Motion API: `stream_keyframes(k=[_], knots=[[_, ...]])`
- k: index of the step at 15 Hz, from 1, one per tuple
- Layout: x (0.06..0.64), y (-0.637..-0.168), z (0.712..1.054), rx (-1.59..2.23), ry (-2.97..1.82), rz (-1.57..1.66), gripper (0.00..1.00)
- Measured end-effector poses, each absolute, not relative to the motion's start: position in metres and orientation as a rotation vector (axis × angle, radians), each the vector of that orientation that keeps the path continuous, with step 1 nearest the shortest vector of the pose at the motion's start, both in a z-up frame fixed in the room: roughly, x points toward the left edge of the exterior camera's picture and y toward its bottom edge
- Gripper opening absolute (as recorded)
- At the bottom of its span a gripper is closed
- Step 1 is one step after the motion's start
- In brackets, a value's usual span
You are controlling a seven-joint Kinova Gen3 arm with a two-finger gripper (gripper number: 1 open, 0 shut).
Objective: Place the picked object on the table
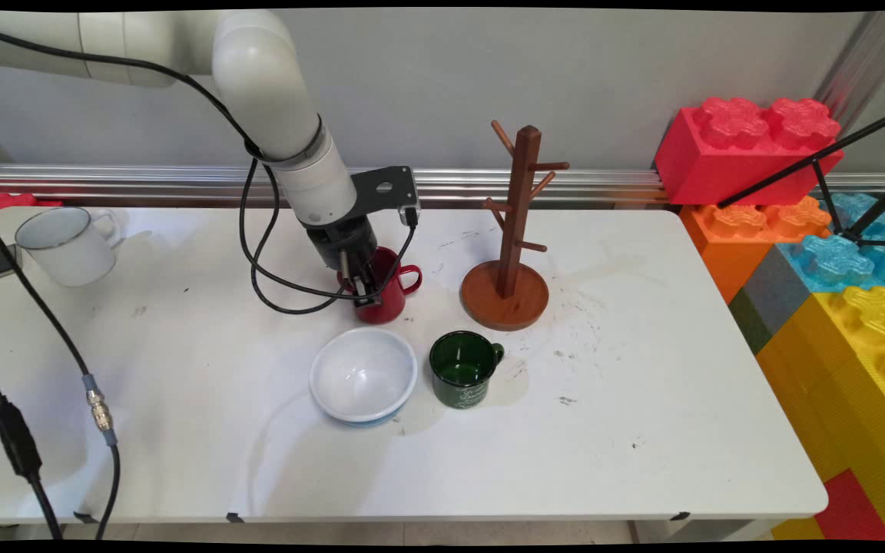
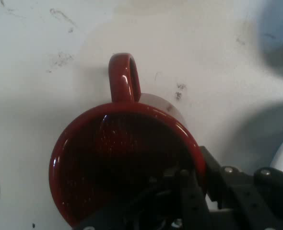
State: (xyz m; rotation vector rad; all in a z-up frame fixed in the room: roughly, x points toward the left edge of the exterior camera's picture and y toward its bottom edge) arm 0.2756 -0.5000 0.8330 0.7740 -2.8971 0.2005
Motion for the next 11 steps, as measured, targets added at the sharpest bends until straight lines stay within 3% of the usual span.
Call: stream_keyframes(k=[1,2,11], knots=[[0.276,-0.500,0.832,0.774,-2.895,0.200,0.00],[0.277,-0.500,0.832,0.775,-2.893,0.199,1.00],[0.269,-0.503,0.846,0.764,-2.866,0.212,1.00]])
